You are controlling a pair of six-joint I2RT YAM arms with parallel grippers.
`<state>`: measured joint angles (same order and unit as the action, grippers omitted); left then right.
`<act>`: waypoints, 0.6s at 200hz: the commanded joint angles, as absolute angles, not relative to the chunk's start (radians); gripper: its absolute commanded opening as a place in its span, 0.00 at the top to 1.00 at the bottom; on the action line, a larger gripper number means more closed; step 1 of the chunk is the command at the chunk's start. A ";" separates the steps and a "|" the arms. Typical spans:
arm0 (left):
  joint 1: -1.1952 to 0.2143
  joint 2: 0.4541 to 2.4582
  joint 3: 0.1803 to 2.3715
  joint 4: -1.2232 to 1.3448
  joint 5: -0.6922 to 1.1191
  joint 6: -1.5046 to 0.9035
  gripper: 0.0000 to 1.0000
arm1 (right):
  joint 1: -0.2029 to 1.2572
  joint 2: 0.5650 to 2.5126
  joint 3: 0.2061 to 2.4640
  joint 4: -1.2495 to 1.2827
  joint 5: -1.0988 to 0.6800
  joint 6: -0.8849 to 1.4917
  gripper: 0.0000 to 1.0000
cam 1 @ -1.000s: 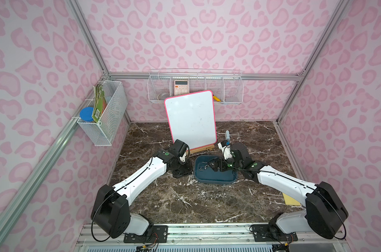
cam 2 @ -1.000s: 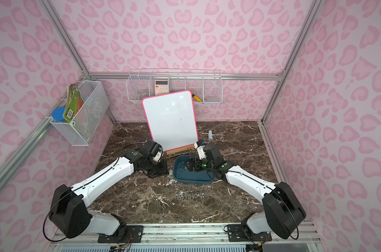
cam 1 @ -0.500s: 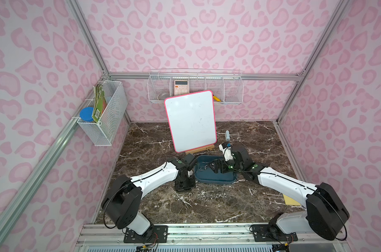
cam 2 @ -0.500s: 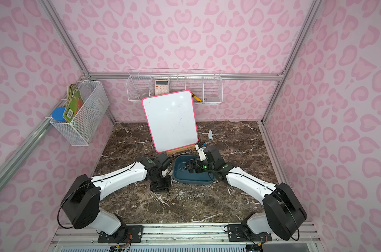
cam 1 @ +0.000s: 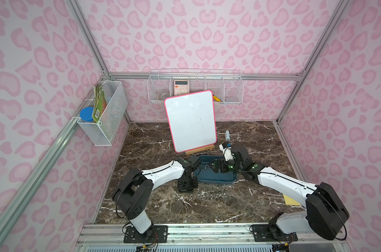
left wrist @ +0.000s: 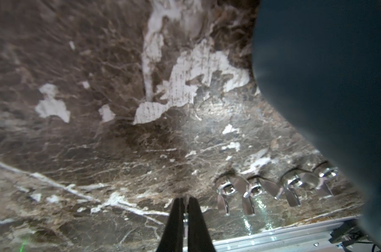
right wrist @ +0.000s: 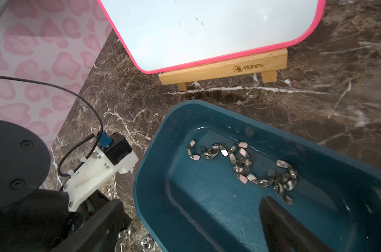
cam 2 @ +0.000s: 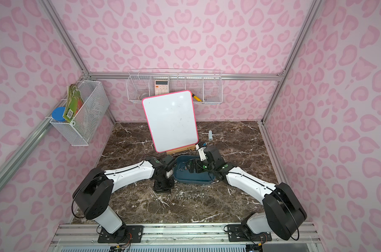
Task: Take out the wing nut from the storage box
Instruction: Place the wing nut at the center of the board.
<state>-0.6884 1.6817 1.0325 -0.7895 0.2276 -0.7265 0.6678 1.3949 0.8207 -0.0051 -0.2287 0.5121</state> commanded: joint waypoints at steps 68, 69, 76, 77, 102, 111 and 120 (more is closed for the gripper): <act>-0.692 1.694 1.052 -0.803 0.224 -0.707 0.79 | 0.670 1.403 0.843 -0.018 -0.221 0.509 0.01; -0.692 1.693 1.052 -0.803 0.224 -0.707 0.78 | 0.669 1.403 0.843 -0.018 -0.220 0.509 0.01; -0.692 1.687 1.058 -0.810 0.220 -0.706 0.76 | 0.670 1.404 0.844 -0.018 -0.220 0.509 0.01; -0.692 1.684 1.058 -0.811 0.220 -0.706 0.75 | 0.669 1.403 0.845 -0.019 -0.220 0.509 0.01; -0.692 1.656 1.086 -0.839 0.187 -0.696 0.66 | 0.669 1.403 0.845 -0.027 -0.218 0.510 0.01; -0.691 1.642 1.104 -0.851 0.175 -0.690 0.61 | 0.670 1.402 0.847 -0.033 -0.217 0.510 0.01; -0.688 1.628 1.123 -0.862 0.162 -0.685 0.58 | 0.669 1.402 0.850 -0.039 -0.212 0.510 0.01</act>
<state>-0.6930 1.6592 1.0855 -0.8158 0.2073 -0.7067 0.6678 1.4033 0.8371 -0.0296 -0.2279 0.5121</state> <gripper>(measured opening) 0.387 0.988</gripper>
